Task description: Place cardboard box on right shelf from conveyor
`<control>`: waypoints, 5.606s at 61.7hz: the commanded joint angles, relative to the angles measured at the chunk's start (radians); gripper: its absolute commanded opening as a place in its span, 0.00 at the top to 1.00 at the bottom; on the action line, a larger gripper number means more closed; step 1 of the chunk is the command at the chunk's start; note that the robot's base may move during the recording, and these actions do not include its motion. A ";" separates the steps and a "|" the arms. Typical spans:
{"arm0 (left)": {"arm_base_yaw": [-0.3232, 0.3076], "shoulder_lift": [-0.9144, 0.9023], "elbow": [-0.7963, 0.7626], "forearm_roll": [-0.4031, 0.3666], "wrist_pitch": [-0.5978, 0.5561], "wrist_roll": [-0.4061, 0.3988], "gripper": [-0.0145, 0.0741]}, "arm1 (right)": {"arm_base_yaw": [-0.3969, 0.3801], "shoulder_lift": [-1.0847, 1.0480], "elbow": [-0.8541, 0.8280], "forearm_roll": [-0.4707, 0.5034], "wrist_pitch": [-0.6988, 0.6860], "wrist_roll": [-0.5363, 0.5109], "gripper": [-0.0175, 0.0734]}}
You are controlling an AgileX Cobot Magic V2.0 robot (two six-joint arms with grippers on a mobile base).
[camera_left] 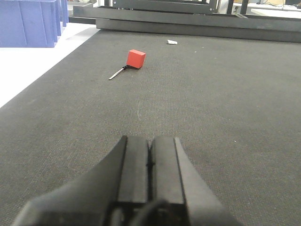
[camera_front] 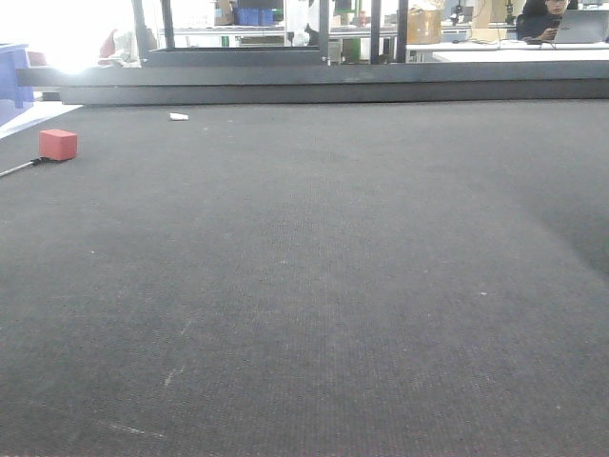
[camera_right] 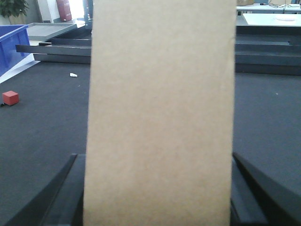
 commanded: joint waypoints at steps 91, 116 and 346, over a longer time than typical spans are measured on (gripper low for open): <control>0.011 -0.013 0.010 -0.006 -0.086 0.000 0.97 | -0.005 0.015 -0.028 -0.013 -0.094 -0.006 0.57; 0.011 -0.013 0.010 -0.006 -0.086 0.000 0.97 | -0.005 0.015 -0.028 -0.013 -0.094 -0.006 0.57; 0.000 -0.015 0.010 -0.006 -0.086 0.000 0.97 | -0.005 0.018 -0.028 -0.013 -0.094 -0.006 0.57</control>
